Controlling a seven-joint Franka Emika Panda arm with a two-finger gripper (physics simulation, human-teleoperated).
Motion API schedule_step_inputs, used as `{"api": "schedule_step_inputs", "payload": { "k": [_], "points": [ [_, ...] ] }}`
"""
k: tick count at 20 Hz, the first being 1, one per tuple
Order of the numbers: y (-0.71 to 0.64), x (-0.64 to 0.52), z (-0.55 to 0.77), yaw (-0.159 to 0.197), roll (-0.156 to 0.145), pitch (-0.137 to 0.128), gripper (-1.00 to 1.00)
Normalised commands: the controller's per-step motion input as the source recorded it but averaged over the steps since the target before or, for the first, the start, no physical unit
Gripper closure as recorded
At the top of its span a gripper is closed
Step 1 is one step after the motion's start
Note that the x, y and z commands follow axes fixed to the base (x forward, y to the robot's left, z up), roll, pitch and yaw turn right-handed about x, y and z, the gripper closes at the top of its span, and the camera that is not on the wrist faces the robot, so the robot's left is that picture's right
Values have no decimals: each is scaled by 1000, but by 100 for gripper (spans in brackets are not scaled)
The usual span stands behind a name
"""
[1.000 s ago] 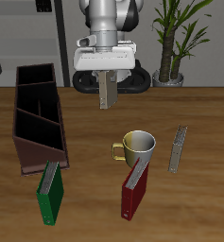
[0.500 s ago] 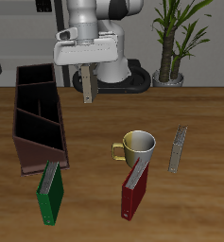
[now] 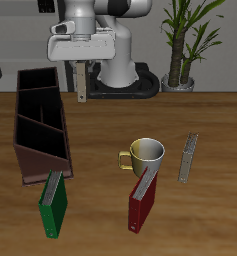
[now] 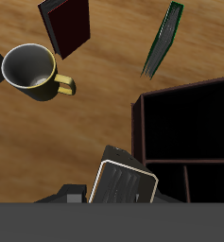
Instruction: Place the right yellow book into the right desk caddy's back compartment
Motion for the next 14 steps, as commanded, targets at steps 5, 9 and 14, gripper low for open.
{"api": "schedule_step_inputs", "payload": {
  "k": [5,9,14],
  "points": [
    [-304,-174,87,58,-77,8,100],
    [-289,-197,157,55,-66,-31,100],
    [-248,-92,40,42,-55,-3,100]
  ]
}}
